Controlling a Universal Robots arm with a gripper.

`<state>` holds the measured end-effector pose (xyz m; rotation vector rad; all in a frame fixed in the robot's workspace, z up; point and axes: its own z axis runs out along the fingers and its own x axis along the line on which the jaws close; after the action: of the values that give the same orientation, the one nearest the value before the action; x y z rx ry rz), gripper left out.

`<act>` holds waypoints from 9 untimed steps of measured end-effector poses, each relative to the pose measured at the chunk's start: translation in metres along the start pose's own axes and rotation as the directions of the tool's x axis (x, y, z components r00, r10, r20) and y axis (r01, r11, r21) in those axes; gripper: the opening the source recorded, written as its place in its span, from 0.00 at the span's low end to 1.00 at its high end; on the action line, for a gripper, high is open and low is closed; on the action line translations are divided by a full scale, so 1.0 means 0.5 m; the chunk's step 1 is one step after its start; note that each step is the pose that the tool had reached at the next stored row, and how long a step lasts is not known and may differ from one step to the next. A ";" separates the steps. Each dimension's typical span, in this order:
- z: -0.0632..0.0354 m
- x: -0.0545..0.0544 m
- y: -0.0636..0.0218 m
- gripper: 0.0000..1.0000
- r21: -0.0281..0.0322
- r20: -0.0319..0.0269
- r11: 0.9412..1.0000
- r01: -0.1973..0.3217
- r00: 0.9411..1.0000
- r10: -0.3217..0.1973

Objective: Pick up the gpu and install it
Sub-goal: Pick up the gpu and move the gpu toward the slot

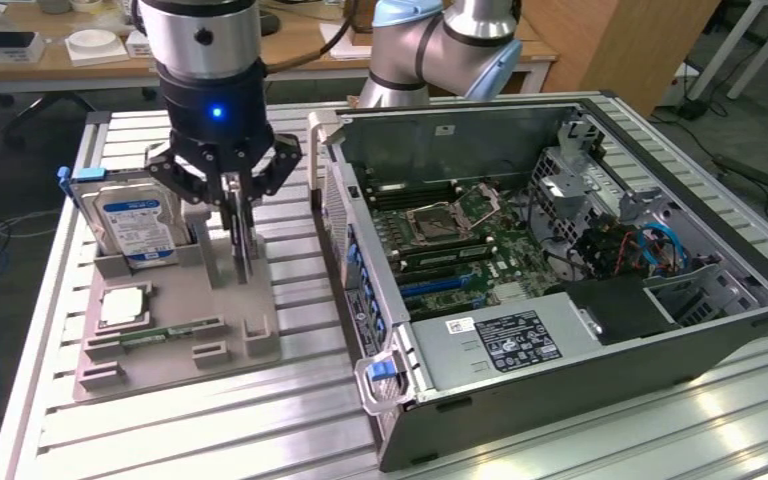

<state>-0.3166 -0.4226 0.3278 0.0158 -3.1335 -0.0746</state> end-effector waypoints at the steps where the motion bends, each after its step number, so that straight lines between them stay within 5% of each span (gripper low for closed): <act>1: -0.005 0.000 0.000 0.26 0.000 0.000 1.000 0.000 1.000 0.000; 9: -0.047 0.000 0.002 0.26 -0.001 0.000 1.000 0.000 1.000 0.000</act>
<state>-0.3166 -0.4227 0.3512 0.0158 -3.1334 -0.0769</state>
